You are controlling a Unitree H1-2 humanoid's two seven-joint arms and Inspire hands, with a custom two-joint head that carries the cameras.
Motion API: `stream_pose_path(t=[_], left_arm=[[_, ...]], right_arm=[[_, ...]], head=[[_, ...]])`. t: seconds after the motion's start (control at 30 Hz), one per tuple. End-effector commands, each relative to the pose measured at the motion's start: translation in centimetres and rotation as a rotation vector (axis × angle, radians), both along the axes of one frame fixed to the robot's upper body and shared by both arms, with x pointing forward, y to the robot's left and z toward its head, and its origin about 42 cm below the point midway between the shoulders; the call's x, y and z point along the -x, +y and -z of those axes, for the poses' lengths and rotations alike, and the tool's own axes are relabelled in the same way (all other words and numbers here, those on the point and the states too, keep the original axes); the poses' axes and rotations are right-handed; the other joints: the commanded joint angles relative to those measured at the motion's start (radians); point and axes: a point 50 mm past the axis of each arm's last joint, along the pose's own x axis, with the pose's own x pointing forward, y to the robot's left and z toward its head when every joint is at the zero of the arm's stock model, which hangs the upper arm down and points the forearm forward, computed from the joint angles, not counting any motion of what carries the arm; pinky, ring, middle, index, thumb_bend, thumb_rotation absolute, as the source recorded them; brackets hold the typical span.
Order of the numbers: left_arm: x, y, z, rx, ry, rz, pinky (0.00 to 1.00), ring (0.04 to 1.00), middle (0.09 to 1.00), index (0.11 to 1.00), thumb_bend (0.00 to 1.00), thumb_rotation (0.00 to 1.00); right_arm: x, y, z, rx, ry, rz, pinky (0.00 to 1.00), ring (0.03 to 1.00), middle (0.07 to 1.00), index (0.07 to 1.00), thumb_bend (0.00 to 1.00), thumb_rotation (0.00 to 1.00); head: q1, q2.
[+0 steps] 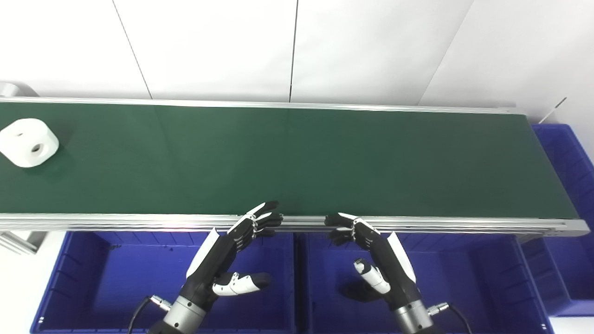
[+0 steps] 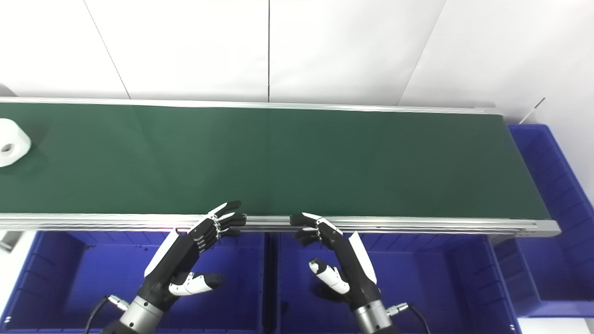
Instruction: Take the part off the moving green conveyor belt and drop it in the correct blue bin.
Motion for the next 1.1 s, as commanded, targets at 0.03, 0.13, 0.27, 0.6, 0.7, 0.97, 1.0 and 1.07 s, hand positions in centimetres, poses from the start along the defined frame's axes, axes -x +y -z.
stream_pose_path(t=[0.03, 0.13, 0.27, 0.6, 0.7, 0.97, 1.0, 1.07], left_arm=[[-0.18, -0.33, -0.52, 0.024, -0.049, -0.020, 0.77, 0.821, 0.831, 0.882, 0.85, 0.79], [-0.15, -0.45, -0.37, 0.025, -0.051, -0.023, 0.77, 0.825, 0.835, 0.884, 0.83, 0.79], [-0.08, -0.46, -0.30, 0.027, -0.048, -0.023, 0.78, 0.827, 0.838, 0.886, 0.83, 0.79], [0.06, -0.15, -0.16, 0.018, -0.046, -0.011, 0.78, 0.831, 0.838, 0.889, 0.85, 0.77], [0.09, -0.06, -0.16, 0.019, -0.041, -0.009, 0.79, 0.838, 0.843, 0.890, 0.86, 0.76], [0.11, 0.00, -0.05, 0.016, -0.040, -0.002, 0.79, 0.839, 0.849, 0.891, 0.86, 0.75], [0.11, 0.01, -0.05, 0.014, -0.040, -0.002, 0.80, 0.839, 0.849, 0.891, 0.86, 0.75], [0.09, 0.03, -0.06, 0.013, -0.042, -0.002, 0.80, 0.839, 0.849, 0.891, 0.86, 0.75]], right_arm=[[-0.23, -0.09, -0.32, -0.016, -0.008, -0.011, 0.72, 0.772, 0.830, 0.787, 0.85, 1.00], [-0.17, -0.21, -0.19, -0.026, 0.003, -0.013, 0.75, 0.802, 0.850, 0.797, 0.86, 1.00], [-0.02, -0.19, -0.06, -0.035, 0.008, -0.022, 0.76, 0.824, 0.863, 0.806, 0.85, 1.00], [0.16, 0.19, 0.23, -0.042, 0.014, -0.038, 0.78, 0.847, 0.888, 0.835, 0.84, 1.00], [0.12, 0.24, 0.30, -0.044, 0.011, -0.039, 0.79, 0.845, 0.888, 0.835, 0.84, 1.00], [0.09, 0.37, 0.19, -0.037, 0.000, -0.042, 0.78, 0.844, 0.887, 0.832, 0.84, 1.00], [0.09, 0.37, 0.19, -0.037, 0.000, -0.043, 0.78, 0.844, 0.888, 0.833, 0.84, 1.00], [0.07, 0.38, 0.20, -0.039, 0.000, -0.043, 0.78, 0.844, 0.888, 0.831, 0.83, 1.00]], head=[[0.004, -0.004], [0.008, -0.008], [0.004, -0.011], [-0.002, -0.024], [-0.003, -0.024], [-0.008, -0.028], [-0.008, -0.029], [-0.009, -0.030]])
